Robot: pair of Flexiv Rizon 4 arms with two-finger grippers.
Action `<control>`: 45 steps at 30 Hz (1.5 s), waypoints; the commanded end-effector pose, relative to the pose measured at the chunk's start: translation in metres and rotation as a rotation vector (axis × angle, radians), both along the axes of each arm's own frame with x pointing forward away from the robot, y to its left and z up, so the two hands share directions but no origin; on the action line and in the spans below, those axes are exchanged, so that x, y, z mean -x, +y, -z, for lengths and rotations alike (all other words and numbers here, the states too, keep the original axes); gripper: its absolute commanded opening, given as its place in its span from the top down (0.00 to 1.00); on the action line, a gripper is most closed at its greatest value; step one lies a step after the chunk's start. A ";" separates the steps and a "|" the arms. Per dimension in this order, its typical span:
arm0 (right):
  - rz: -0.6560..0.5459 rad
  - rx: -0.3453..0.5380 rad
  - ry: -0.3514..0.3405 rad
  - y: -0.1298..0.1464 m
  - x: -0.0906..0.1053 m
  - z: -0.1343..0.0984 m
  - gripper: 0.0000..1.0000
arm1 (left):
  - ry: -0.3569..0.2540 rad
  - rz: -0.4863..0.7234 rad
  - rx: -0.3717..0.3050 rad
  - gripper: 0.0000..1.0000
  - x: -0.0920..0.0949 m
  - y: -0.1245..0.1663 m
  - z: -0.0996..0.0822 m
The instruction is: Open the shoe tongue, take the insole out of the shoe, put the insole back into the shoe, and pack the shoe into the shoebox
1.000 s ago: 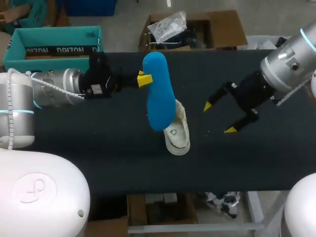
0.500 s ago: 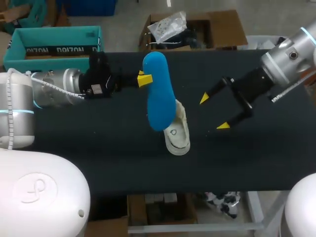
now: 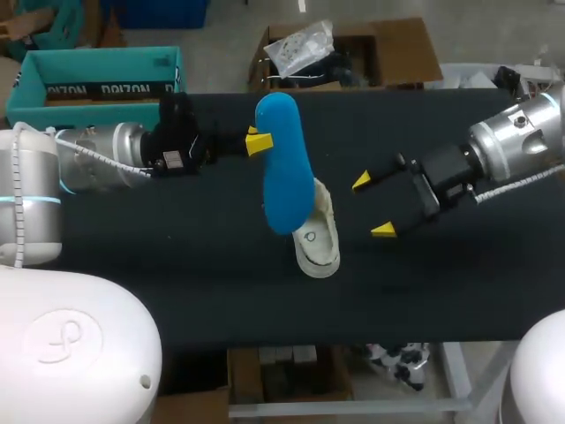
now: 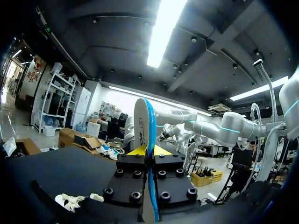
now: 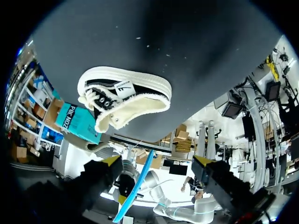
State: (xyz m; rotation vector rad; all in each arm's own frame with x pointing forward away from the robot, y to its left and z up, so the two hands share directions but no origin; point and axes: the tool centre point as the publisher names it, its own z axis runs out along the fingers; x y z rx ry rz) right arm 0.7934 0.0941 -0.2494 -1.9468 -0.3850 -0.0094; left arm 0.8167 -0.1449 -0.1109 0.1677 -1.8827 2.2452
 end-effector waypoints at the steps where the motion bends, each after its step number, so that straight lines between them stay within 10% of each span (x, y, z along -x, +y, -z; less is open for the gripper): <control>1: -0.014 -0.059 0.027 -0.002 -0.002 0.005 0.00 | 0.000 -0.005 0.000 1.00 0.001 -0.001 0.000; 14: 0.096 -0.133 0.093 0.010 -0.006 0.004 0.00 | -0.010 -0.008 0.011 1.00 0.001 -0.003 0.003; 30: 0.099 -0.236 0.128 0.028 -0.012 0.019 0.00 | -0.365 0.121 0.049 1.00 0.010 -0.045 0.036; 34: 0.100 -0.259 0.132 0.031 -0.013 0.020 0.51 | -0.393 0.154 0.070 1.00 0.014 -0.049 0.042; 45: 0.096 -0.291 0.132 0.037 -0.015 0.021 0.57 | -0.434 0.195 0.065 1.00 0.020 -0.059 0.059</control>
